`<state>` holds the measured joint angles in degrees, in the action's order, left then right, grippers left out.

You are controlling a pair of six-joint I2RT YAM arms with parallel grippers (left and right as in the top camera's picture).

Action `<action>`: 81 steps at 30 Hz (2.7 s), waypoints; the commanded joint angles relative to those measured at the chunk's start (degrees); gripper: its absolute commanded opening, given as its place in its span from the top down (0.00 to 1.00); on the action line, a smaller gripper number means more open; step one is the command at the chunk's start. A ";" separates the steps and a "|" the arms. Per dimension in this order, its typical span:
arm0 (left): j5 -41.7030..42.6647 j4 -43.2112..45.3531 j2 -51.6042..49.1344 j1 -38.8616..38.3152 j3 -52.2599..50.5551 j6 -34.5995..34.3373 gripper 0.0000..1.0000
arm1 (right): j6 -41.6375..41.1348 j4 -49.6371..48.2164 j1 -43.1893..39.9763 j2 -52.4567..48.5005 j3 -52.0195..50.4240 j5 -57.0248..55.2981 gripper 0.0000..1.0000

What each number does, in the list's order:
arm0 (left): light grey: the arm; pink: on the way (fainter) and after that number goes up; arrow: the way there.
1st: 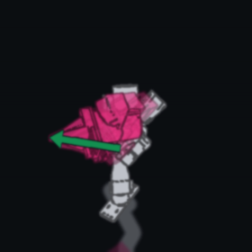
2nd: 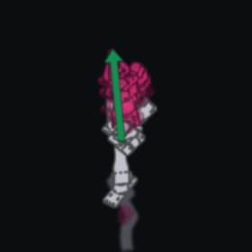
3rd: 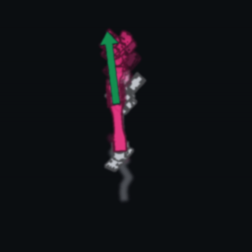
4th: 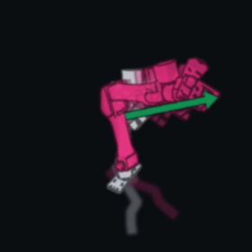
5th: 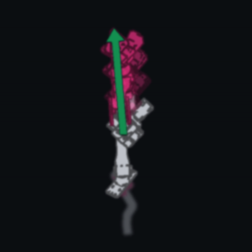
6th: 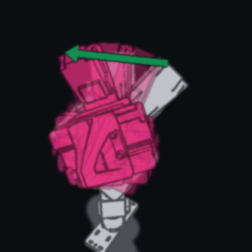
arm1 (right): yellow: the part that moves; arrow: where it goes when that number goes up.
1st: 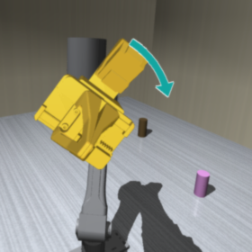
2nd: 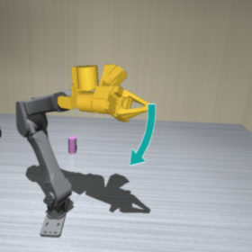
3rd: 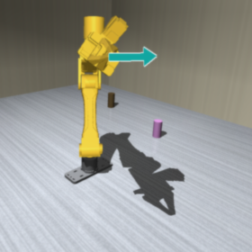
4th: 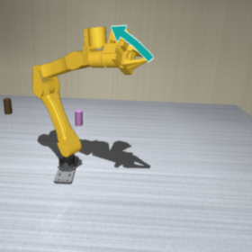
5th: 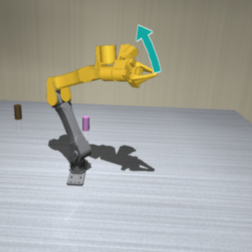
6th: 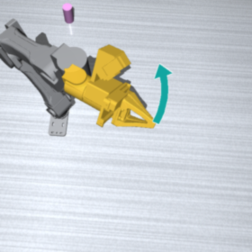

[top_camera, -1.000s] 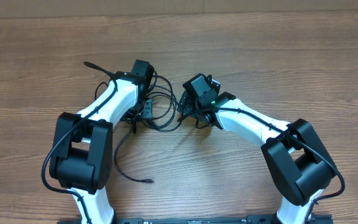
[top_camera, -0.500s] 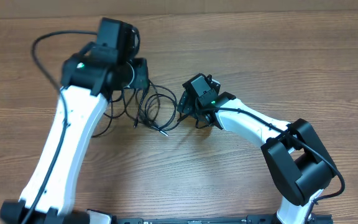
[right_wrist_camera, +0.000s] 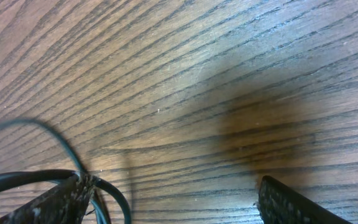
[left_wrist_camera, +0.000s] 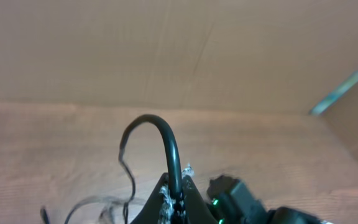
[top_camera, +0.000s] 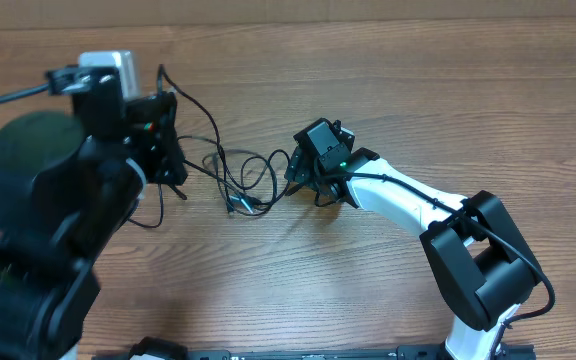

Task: Untangle cables

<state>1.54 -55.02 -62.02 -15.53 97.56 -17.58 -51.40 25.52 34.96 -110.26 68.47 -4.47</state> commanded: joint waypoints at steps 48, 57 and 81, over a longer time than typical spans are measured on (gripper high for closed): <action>-6.45 -2.21 0.15 0.04 1.18 0.70 0.92 | 3.43 -6.80 0.81 6.69 -0.20 18.32 0.96; -6.34 -6.10 -6.14 0.02 1.18 0.66 0.96 | 3.41 -6.05 -2.80 6.67 -0.20 18.05 0.35; -1.29 -28.59 -54.31 -1.73 1.16 0.66 0.79 | 3.43 6.32 -0.79 6.62 -0.26 2.91 0.08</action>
<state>3.90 -85.91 -113.75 -17.76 98.28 -17.56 -47.99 31.66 34.15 -103.79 68.27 0.95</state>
